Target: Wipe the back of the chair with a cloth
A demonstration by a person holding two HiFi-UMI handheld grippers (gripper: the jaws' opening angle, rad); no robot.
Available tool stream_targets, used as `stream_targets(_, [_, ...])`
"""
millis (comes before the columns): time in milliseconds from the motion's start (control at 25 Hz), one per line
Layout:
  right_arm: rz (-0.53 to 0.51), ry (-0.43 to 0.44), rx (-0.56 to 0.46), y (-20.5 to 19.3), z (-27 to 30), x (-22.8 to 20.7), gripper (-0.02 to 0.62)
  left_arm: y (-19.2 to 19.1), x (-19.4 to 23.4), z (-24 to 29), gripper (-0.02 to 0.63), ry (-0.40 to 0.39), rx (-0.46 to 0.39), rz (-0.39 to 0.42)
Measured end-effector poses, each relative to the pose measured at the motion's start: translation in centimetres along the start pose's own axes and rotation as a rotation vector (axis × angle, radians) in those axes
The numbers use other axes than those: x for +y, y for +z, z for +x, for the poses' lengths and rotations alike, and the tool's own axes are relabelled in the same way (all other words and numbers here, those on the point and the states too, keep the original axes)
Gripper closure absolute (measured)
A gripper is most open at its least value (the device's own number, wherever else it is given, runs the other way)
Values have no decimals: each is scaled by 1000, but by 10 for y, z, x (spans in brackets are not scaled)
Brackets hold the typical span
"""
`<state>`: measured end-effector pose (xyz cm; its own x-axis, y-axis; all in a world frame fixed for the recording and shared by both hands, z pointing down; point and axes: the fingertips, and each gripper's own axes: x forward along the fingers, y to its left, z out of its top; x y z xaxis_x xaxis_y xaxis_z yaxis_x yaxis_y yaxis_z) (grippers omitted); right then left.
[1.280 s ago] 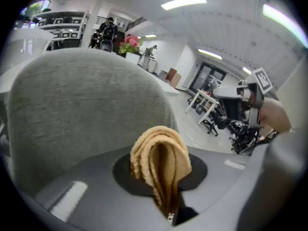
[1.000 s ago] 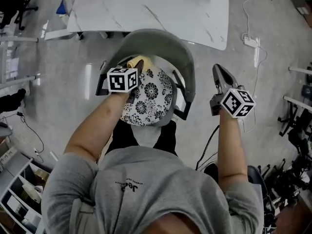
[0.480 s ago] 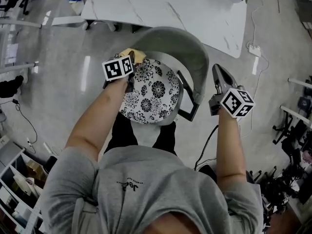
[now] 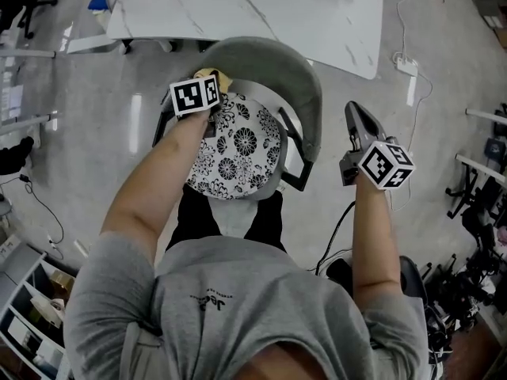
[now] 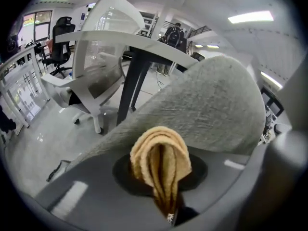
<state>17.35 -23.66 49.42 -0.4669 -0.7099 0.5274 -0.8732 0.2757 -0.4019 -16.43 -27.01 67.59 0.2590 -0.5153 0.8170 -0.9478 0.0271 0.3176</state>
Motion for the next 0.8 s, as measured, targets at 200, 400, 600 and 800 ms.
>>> stream_targets(200, [15, -19, -19, 1, -15, -25, 592, 5, -63, 22, 497, -59, 22, 136])
stream_targets(400, [29, -34, -46, 2, -33, -47, 592, -7, -139, 33, 497, -165, 44, 331])
stream_targets(600, [44, -38, -69, 3, -50, -63, 592, -30, -200, 34, 497, -252, 60, 493])
stream_targets(800, [55, -51, -85, -1, -70, -76, 592, -57, -245, 23, 499, -349, 81, 618])
